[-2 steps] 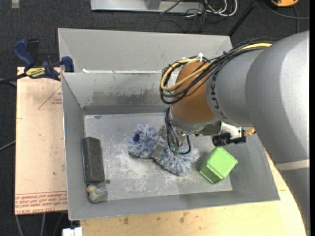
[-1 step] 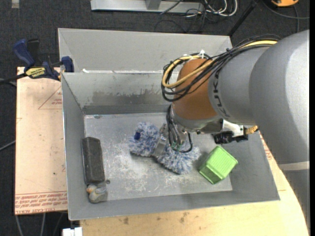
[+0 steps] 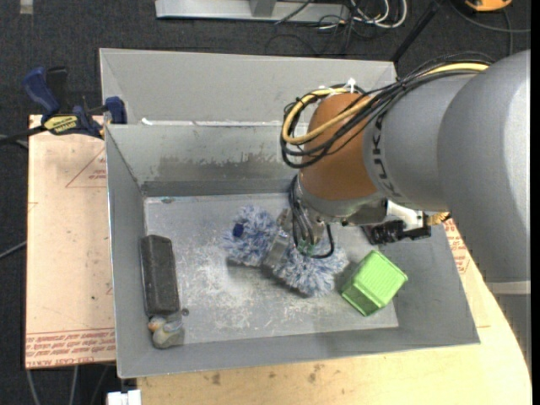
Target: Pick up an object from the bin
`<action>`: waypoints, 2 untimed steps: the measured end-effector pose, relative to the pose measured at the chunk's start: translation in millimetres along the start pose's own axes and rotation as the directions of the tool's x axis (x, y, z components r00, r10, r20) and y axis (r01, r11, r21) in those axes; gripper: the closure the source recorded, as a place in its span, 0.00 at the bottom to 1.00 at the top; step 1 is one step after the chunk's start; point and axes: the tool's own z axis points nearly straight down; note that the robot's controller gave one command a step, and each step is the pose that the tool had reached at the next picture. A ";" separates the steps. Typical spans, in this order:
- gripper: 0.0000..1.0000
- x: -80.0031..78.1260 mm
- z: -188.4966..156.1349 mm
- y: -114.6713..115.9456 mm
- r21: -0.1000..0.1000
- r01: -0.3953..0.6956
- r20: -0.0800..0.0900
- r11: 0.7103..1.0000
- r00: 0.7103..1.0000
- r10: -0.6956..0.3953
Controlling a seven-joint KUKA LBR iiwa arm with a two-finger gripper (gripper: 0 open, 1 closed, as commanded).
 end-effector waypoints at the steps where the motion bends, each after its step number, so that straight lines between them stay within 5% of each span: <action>1: 1.00 -0.8 -20.3 0.7 -0.003 0.001 0.005 1.000 1.000 -0.001; 2: 1.00 -2.2 -30.2 1.6 -0.006 0.001 0.010 1.000 1.000 -0.001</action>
Offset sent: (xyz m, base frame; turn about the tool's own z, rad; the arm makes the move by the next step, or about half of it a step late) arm 0.0001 0.0000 0.0129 0.0000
